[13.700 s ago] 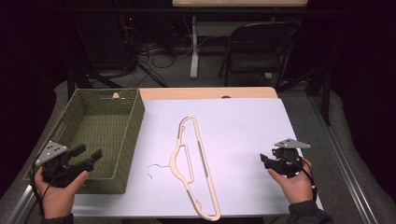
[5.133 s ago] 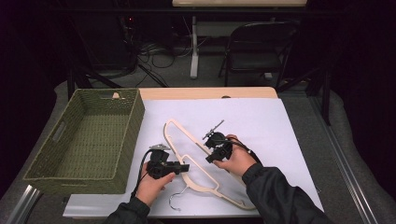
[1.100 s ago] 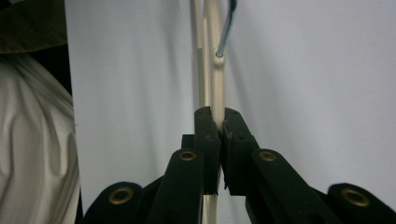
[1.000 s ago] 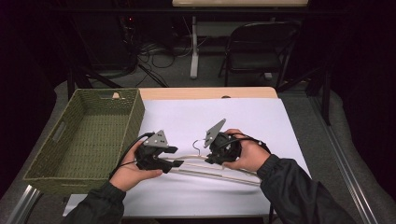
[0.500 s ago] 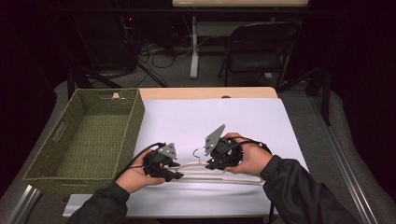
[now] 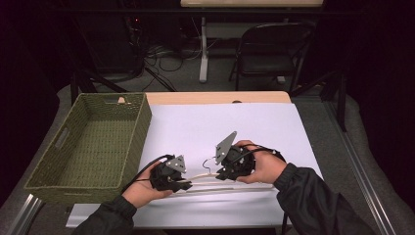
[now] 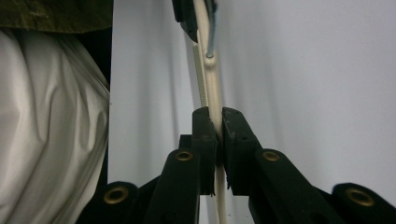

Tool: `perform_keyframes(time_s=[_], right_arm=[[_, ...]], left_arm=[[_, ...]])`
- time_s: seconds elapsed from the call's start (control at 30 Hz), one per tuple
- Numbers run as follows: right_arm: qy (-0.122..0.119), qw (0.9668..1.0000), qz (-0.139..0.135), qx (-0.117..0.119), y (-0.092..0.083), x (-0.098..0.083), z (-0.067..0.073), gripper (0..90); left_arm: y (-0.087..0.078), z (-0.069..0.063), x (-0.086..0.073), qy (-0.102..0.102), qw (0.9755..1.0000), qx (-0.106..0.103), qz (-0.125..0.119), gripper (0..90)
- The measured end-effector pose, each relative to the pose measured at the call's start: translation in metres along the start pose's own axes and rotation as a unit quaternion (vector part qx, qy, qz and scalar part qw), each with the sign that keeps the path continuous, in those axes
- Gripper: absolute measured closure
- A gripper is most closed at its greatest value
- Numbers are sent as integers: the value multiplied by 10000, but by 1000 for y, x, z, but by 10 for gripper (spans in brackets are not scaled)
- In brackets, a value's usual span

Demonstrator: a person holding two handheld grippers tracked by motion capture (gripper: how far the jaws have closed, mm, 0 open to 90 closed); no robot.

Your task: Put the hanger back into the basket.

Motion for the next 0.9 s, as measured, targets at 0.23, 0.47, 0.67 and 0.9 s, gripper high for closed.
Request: perform_keyframes(time_s=[0.23, 0.47, 0.67, 0.9], right_arm=[[462, 9956, -772, -264, -28, 6, -6, 600], [785, 9865, -1180, -823, -66, -4, -24, 550], [974, 9813, -1290, -1049, -84, -17, -33, 549], [1171, 9782, -1247, -1180, -87, -30, -40, 543]], left_arm=[[-24, -16, 3, -44, 9996, 119, -256, 871], [-69, -26, 0, -318, 9982, 320, -397, 870], [-126, -17, 0, -637, 9922, 625, -875, 870], [-188, 8, -7, -892, 9818, 1094, -1270, 870]])
Point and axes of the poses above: each handheld gripper's, and its own axes: y roughly forward along the jaws, x roughly out of its top, z roughly to its left, the point moved 9 cm from there along y, roughly forward along the jaws, and after that the axes turned 6 degrees about -z, right-handed, at the moved point
